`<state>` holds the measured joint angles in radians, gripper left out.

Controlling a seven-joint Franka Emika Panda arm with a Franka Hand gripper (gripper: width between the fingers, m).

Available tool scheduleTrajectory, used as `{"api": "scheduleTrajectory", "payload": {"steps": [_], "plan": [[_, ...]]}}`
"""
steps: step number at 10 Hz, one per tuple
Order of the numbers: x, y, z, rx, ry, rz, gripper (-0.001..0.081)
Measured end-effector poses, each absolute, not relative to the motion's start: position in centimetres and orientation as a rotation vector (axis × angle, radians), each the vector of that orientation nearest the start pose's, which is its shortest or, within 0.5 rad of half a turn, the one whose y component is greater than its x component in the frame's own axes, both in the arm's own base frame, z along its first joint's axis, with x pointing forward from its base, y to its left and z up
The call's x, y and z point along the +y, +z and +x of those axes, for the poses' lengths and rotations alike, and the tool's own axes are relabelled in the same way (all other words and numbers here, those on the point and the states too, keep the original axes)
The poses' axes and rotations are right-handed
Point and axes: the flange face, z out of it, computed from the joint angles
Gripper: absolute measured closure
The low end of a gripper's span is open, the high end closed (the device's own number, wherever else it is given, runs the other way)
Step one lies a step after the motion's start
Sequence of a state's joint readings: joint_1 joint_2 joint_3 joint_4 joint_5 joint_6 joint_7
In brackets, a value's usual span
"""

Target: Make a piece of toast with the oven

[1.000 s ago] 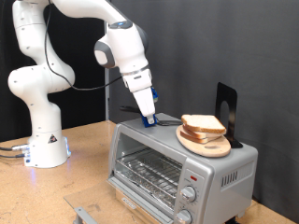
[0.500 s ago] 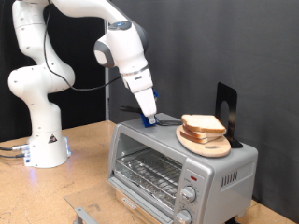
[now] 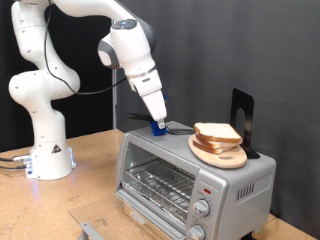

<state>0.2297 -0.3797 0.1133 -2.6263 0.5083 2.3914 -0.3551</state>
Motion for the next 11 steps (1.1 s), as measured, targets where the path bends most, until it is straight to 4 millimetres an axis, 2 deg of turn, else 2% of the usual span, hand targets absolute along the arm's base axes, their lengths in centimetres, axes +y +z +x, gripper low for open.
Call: {"api": "scheduleTrajectory", "payload": {"steps": [4, 11], "plan": [[13.67, 37.96, 38.86, -0.452, -0.220, -2.789, -0.0002], [13.67, 37.96, 38.98, -0.446, -0.235, -2.789, -0.0002]]}}
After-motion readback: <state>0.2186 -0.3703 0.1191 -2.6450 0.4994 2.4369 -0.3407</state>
